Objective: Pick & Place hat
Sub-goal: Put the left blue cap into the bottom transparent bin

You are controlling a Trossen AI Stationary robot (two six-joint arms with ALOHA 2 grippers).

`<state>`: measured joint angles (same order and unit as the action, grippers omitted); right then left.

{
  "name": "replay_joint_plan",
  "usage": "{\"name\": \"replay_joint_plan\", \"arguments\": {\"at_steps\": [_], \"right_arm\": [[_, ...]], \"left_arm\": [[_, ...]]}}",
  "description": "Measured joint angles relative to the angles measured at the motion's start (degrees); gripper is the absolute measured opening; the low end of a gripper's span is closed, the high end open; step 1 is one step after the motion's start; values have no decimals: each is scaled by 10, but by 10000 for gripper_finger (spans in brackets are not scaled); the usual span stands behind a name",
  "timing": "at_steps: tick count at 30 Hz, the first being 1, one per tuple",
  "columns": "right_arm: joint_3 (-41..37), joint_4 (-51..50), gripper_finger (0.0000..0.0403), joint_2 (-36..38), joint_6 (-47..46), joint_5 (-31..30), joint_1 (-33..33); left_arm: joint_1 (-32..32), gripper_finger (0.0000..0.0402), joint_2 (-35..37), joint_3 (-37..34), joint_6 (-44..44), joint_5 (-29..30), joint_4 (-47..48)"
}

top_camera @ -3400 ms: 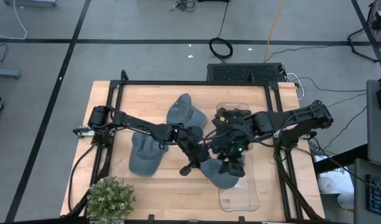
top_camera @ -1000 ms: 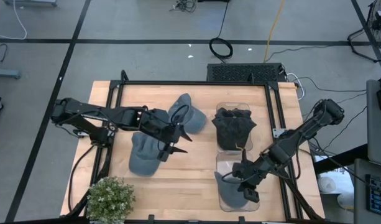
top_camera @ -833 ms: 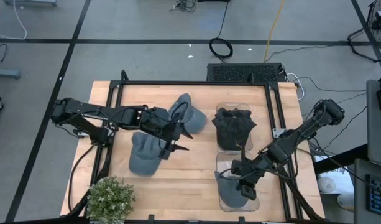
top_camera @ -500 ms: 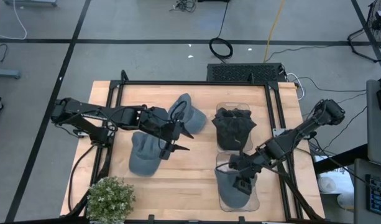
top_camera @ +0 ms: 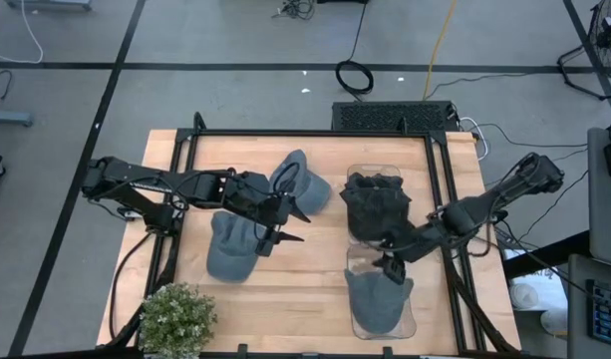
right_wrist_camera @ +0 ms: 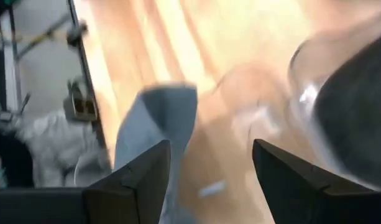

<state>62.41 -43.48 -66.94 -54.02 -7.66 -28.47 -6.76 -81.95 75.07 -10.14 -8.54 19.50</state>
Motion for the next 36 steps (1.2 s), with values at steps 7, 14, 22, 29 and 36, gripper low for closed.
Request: {"name": "replay_joint_plan", "arguments": {"at_steps": [7, 14, 22, 29, 36], "right_arm": [[-1, 261, 219, 23, 212, -40, -69], [-49, 387, 196, -26, 319, 18, -135], [-51, 361, 13, -80, 212, 15, -176], [-33, 245, 0, -130, 93, -29, -191], [99, 50, 0, -232, 57, 1, -185]], "left_arm": [[0, 230, 0, 0, 2, 6, 0], [0, 230, 0, 0, 9, 15, 0], [0, 230, 0, 0, 19, 15, 0], [1, 230, 0, 0, 30, 17, 0], [1, 230, 0, 0, 44, 67, -1]]}}
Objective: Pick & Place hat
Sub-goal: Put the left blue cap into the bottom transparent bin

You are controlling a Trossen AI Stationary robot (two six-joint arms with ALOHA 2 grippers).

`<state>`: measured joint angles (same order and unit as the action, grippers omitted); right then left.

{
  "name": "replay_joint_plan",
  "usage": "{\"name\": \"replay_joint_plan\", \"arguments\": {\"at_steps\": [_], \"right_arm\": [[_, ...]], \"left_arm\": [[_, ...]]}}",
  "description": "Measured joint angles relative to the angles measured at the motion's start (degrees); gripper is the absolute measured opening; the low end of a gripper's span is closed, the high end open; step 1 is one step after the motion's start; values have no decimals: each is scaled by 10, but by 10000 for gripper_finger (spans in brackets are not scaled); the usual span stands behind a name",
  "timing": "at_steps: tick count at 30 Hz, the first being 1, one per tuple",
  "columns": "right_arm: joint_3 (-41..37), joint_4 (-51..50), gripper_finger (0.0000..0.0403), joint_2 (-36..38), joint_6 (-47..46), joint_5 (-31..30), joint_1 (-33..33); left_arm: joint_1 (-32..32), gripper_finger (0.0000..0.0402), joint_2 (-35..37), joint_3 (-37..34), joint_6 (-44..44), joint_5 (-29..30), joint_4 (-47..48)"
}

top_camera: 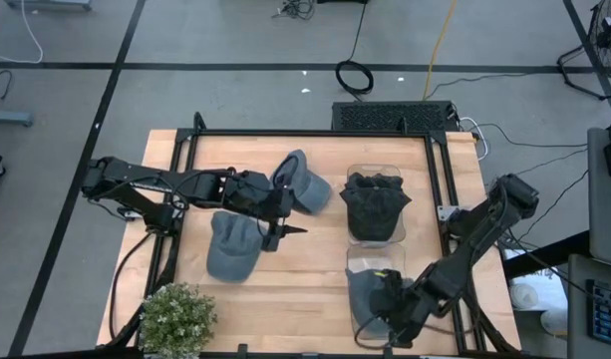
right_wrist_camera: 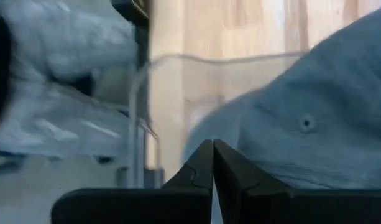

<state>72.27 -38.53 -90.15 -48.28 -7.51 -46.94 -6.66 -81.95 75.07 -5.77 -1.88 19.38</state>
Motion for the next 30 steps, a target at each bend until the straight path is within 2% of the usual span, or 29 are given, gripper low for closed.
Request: {"name": "replay_joint_plan", "arguments": {"at_steps": [4, 9, 23, 30], "right_arm": [[17, -46, 0, -33, 1, 3, 8], [-1, -87, 0, -47, -16, 2, 26], [-103, -28, 0, -46, -15, 32, 80], [-98, -38, 0, -32, -20, 31, 88]], "left_arm": [[0, 230, 0, 0, 1, 5, -1], [0, 230, 0, 0, 4, 5, -4], [0, 230, 0, 0, 1, 5, -3], [0, 230, 0, 0, 1, 5, 2]]}}
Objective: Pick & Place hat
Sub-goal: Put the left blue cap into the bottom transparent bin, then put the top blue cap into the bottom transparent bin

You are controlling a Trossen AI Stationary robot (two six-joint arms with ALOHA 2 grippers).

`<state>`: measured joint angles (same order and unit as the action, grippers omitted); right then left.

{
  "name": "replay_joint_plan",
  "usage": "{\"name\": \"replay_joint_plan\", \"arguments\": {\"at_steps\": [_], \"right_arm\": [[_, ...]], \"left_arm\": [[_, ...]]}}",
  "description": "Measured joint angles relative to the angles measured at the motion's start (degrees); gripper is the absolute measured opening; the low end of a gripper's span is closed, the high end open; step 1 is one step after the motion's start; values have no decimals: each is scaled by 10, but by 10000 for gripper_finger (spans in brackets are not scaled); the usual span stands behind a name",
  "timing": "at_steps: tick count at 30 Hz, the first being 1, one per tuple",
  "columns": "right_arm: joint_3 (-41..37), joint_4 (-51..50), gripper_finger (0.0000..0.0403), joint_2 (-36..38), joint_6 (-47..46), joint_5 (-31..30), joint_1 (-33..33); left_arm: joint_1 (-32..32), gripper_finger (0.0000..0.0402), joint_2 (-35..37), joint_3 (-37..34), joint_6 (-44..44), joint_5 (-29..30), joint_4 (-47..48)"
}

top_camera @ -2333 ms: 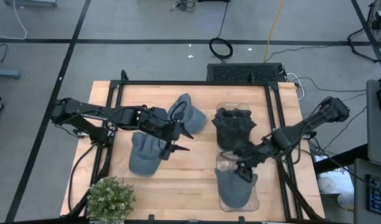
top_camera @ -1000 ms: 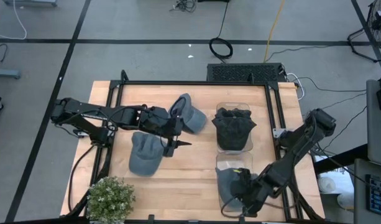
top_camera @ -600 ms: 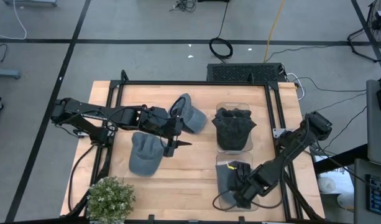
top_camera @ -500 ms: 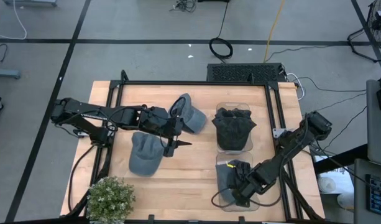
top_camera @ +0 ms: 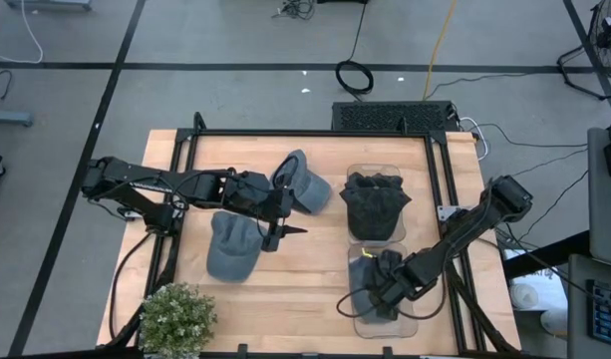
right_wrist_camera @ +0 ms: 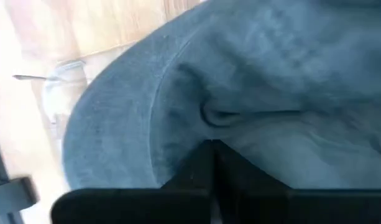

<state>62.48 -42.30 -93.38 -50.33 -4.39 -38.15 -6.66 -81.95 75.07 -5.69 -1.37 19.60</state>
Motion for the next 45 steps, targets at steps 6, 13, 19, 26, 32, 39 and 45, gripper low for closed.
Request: {"name": "replay_joint_plan", "arguments": {"at_steps": [6, 13, 19, 26, 32, 39, 45], "right_arm": [[6, -4, 0, 50, -18, -2, 0], [6, 54, 0, 120, 63, -122, -4], [6, 169, 0, 146, 223, -301, -3], [6, 233, 16, 156, 348, -396, 7], [6, 281, 86, 157, 415, -421, 30], [6, 278, 179, 157, 418, -420, 45], [2, 272, 205, 157, 419, -419, 44]], "left_arm": [[0, 230, 0, 0, 0, 0, 1], [0, 230, 0, 0, 16, 2, 21], [0, 230, -2, 0, 32, 34, 102], [39, 230, -11, 1, 151, 87, 191], [149, 230, -65, 0, 137, 89, 241], [280, 230, -173, 0, -13, 39, 229], [363, 230, -249, 0, -31, -11, 175]]}}
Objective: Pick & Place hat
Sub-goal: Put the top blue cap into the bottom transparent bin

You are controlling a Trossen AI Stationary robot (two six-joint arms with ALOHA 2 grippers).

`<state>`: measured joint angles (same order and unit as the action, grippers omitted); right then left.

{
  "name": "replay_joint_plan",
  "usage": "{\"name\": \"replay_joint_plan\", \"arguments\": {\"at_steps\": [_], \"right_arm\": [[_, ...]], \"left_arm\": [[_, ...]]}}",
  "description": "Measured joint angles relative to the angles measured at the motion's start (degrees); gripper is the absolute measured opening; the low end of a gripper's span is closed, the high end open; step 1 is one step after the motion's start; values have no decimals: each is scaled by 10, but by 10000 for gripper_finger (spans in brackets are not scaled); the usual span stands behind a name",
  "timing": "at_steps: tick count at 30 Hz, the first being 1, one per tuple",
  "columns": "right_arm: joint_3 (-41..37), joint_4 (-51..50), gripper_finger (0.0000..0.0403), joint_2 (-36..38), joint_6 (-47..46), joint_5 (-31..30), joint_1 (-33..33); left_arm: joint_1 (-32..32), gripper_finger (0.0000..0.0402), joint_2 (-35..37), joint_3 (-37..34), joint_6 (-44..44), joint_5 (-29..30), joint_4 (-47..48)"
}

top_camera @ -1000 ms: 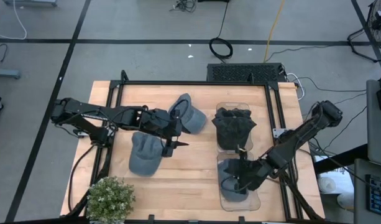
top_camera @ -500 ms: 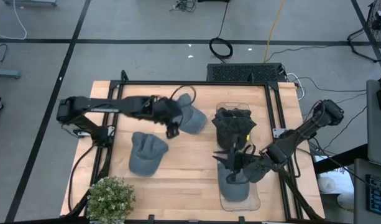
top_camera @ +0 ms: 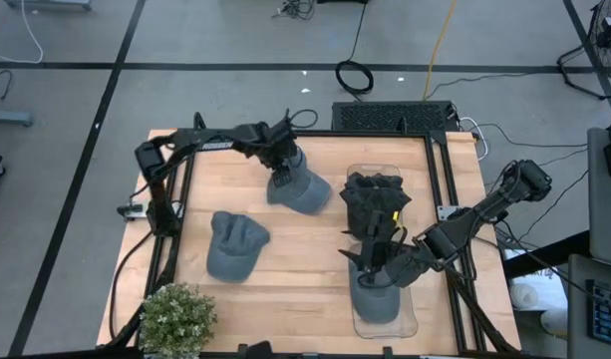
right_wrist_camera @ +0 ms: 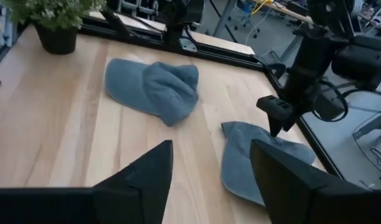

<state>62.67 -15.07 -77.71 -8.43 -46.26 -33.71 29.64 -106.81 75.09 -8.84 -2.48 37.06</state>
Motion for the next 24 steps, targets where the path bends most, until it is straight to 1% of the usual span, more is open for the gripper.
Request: {"name": "replay_joint_plan", "arguments": {"at_steps": [3, 5, 11, 15, 17, 20, 22, 24], "right_arm": [[-12, 1, 203, 1, 2, 0, 0], [-23, 4, 200, 2, 2, 0, 1], [-47, 11, 194, 2, -5, 0, 6], [-50, 14, 196, 2, -13, 0, 10], [-50, 18, 196, 2, -14, 0, 10], [-50, 23, 196, 2, -12, 0, 10], [-50, 35, 196, 2, -9, 0, 10], [-50, 40, 196, 2, -6, 0, 10]], "left_arm": [[28, 230, -32, 0, 5, -69, -20], [39, 230, -51, 0, 26, -86, -25], [45, 230, -84, 2, 63, -73, -49], [36, 230, -88, 4, 104, -37, -53], [36, 230, -88, 4, 127, -40, -50], [37, 229, -88, 4, 131, -63, -37], [38, 216, -88, 4, 123, -76, -28], [37, 183, -89, 4, 123, -86, -24]]}}
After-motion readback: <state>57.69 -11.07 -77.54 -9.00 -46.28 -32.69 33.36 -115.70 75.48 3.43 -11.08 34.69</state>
